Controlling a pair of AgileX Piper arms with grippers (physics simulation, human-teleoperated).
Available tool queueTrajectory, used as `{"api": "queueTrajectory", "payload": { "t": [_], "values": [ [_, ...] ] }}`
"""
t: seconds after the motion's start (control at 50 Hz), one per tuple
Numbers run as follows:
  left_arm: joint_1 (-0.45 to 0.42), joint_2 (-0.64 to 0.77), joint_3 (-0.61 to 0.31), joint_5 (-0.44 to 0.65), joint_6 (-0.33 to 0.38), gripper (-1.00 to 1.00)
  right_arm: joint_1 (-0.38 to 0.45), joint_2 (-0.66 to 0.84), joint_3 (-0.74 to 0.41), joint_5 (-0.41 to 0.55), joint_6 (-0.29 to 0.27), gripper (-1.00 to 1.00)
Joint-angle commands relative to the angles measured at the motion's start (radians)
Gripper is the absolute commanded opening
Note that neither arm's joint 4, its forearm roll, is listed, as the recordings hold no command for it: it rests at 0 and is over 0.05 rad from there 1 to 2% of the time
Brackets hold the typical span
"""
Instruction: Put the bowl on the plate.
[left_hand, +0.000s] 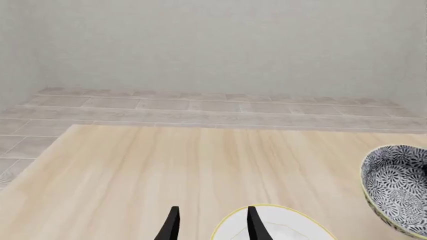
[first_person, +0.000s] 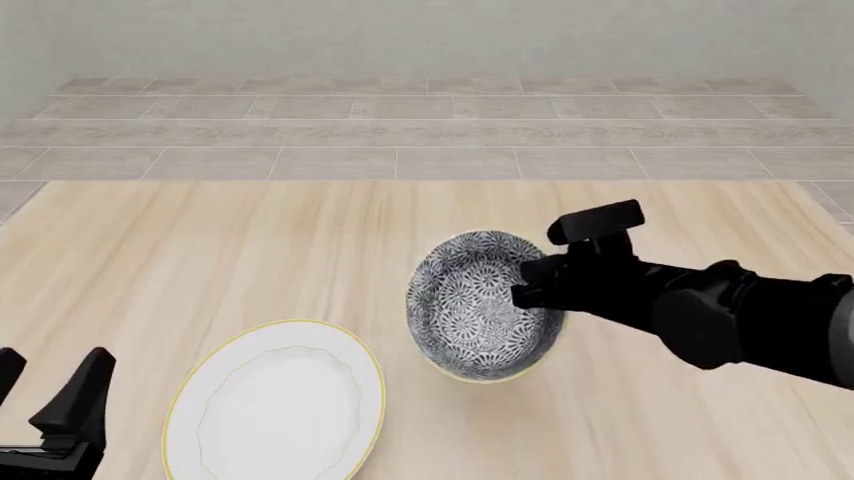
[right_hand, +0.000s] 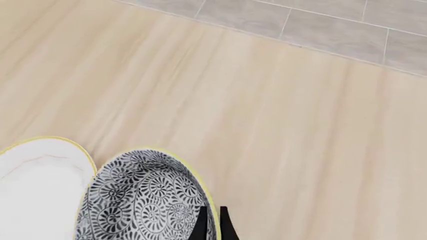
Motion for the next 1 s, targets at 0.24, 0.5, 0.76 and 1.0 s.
{"api": "queueTrajectory", "payload": {
  "t": [0.24, 0.5, 0.76, 1.0],
  "values": [
    [-0.008, 0.000, -0.001, -0.001, 0.002, 1.00, 0.074, -0.027, -0.090, 0.079, 0.064, -1.00],
    [-0.009, 0.000, 0.000, 0.001, 0.001, 1.00, 0.123, -0.016, -0.138, 0.097, 0.104, -1.00],
    [-0.020, 0.000, 0.001, 0.002, -0.004, 1.00, 0.185, 0.055, -0.212, 0.125, 0.133, -1.00],
    [-0.014, 0.000, 0.001, 0.005, -0.010, 1.00, 0.237, 0.096, -0.269, 0.137, 0.148, -1.00]
  ]
}}
